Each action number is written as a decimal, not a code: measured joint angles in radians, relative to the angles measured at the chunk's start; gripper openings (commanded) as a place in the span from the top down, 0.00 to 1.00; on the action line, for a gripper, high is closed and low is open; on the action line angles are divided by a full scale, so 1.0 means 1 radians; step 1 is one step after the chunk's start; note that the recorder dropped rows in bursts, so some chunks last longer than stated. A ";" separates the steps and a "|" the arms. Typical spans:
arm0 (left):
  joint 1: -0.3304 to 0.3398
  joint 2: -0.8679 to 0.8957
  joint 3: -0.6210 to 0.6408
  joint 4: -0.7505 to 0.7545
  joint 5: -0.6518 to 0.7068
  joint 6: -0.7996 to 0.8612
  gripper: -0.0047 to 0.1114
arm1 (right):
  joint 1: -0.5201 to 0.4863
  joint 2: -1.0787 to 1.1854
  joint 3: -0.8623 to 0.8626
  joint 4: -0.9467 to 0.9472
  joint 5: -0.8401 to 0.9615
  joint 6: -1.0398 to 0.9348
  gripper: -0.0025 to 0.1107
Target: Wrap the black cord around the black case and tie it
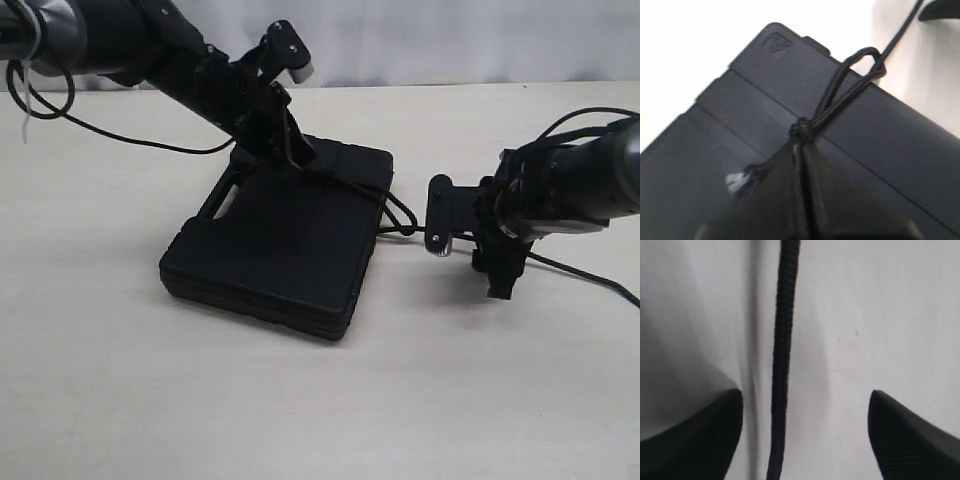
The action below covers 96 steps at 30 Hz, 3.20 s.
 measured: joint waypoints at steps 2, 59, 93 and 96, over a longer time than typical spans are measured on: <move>0.014 -0.010 0.000 0.005 0.000 -0.018 0.96 | 0.009 -0.004 0.000 0.017 0.002 0.002 0.34; 0.128 -1.115 0.712 0.093 -0.629 -0.429 0.96 | 0.243 -1.090 0.037 0.899 -0.154 0.208 0.94; 0.128 -1.673 0.955 -0.015 -0.514 -0.430 0.96 | 0.243 -1.430 0.075 0.931 -0.132 0.208 0.94; 0.128 -1.673 0.955 -0.015 -0.514 -0.430 0.96 | 0.243 -1.430 0.075 0.931 -0.132 0.208 0.94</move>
